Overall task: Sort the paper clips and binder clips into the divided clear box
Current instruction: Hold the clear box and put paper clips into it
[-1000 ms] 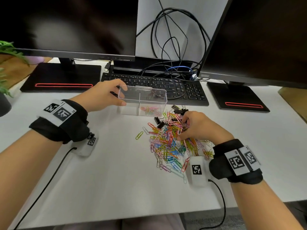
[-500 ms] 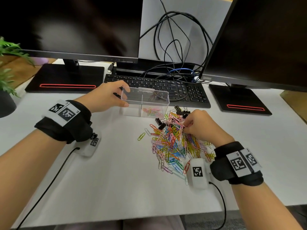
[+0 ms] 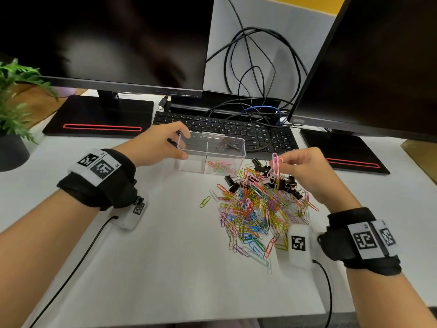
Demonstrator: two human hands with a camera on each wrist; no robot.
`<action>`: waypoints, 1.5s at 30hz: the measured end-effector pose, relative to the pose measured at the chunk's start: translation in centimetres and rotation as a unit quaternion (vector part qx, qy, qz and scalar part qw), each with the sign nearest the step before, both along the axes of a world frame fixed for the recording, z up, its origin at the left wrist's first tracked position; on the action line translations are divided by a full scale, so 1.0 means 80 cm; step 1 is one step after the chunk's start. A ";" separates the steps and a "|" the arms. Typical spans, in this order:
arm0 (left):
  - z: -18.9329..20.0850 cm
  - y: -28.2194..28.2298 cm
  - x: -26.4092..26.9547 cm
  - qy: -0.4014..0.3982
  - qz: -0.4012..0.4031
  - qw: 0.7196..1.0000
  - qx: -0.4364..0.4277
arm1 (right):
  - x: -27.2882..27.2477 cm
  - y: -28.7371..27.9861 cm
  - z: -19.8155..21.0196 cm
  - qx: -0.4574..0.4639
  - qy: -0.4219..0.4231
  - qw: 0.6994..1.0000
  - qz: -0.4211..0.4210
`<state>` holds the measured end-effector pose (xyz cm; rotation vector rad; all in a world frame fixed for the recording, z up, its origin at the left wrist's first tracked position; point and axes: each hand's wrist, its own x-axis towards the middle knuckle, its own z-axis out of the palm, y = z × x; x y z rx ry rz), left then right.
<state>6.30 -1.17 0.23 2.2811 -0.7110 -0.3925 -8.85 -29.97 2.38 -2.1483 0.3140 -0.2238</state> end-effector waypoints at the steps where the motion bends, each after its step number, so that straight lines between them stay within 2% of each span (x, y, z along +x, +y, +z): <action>1: 0.000 0.000 0.000 0.000 0.000 1.000 -0.001 | 0.002 0.001 0.004 0.019 -0.010 1.000 -0.001; 7: 0.001 0.000 0.000 0.000 -0.001 1.000 -0.004 | 0.020 0.013 0.027 0.110 -0.079 0.991 0.015; 11: 0.000 0.000 0.001 0.003 -0.002 1.000 -0.007 | 0.043 0.025 0.042 0.101 -0.120 0.987 0.024; 17: -0.001 0.000 0.000 0.006 -0.004 1.000 -0.015 | 0.076 0.050 0.072 0.143 -0.193 0.970 0.027; 21: -0.001 0.000 0.001 0.007 -0.004 1.000 -0.016 | 0.090 0.068 0.069 0.162 -0.204 0.965 0.014; 25: -0.002 0.001 0.001 0.001 -0.005 1.000 -0.016 | 0.096 0.075 0.048 0.108 -0.167 0.980 0.015; 33: -0.001 0.001 0.000 0.005 -0.007 1.000 -0.015 | 0.089 0.077 0.014 -0.011 -0.044 0.997 0.068; 40: -0.001 0.000 0.001 0.003 -0.009 1.000 -0.008 | 0.068 0.062 0.016 -0.064 -0.009 0.998 0.018; 42: -0.001 0.000 0.002 0.001 -0.008 1.000 -0.005 | 0.050 0.049 0.016 -0.096 0.064 0.993 0.017; 45: -0.001 0.000 0.002 -0.002 -0.007 1.000 0.000 | 0.023 0.031 0.004 -0.171 0.187 0.967 0.034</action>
